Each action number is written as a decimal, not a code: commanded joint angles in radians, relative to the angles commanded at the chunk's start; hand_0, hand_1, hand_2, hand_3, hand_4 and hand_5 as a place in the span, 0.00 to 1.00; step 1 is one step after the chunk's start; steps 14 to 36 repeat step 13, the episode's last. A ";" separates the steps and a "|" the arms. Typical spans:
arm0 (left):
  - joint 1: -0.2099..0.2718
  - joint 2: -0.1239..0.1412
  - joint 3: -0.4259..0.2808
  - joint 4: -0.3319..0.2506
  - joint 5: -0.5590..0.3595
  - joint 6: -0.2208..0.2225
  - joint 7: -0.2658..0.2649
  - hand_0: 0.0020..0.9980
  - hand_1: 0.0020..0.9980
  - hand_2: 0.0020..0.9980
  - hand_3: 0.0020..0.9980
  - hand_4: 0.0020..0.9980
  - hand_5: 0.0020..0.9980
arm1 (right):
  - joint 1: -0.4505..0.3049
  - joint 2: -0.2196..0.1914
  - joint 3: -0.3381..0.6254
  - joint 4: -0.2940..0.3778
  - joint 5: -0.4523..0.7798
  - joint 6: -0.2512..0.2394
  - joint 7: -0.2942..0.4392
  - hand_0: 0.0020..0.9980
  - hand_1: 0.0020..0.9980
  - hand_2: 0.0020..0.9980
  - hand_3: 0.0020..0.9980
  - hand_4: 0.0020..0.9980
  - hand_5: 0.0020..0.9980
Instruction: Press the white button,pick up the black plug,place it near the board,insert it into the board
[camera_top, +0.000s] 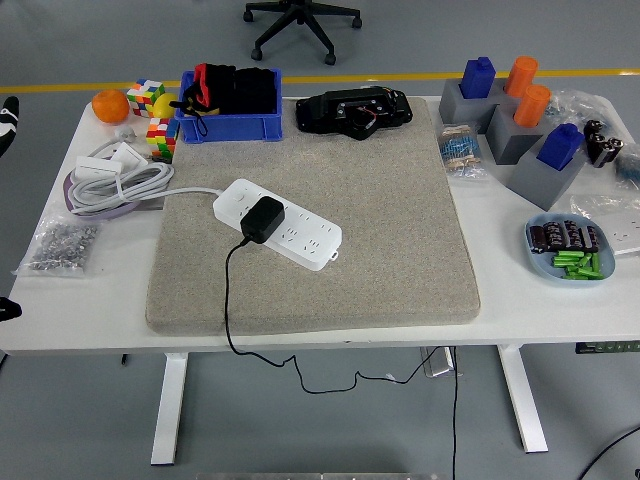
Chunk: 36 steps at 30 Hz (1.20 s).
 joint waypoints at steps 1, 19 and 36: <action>0.000 0.000 0.001 0.000 -0.002 -0.001 -0.001 0.87 0.86 0.82 0.77 0.76 0.46 | 0.000 0.000 0.000 0.000 0.000 0.000 0.000 0.59 0.58 0.64 0.55 0.64 0.38; -0.004 -0.001 0.010 0.000 -0.025 0.017 -0.046 0.85 0.82 0.79 0.76 0.76 0.45 | 0.000 0.003 0.000 -0.001 -0.003 -0.001 0.002 0.59 0.58 0.64 0.55 0.64 0.38; -0.004 -0.001 0.010 0.000 -0.025 0.017 -0.046 0.85 0.82 0.79 0.76 0.76 0.45 | 0.000 0.003 0.000 -0.001 -0.003 -0.001 0.002 0.59 0.58 0.64 0.55 0.64 0.38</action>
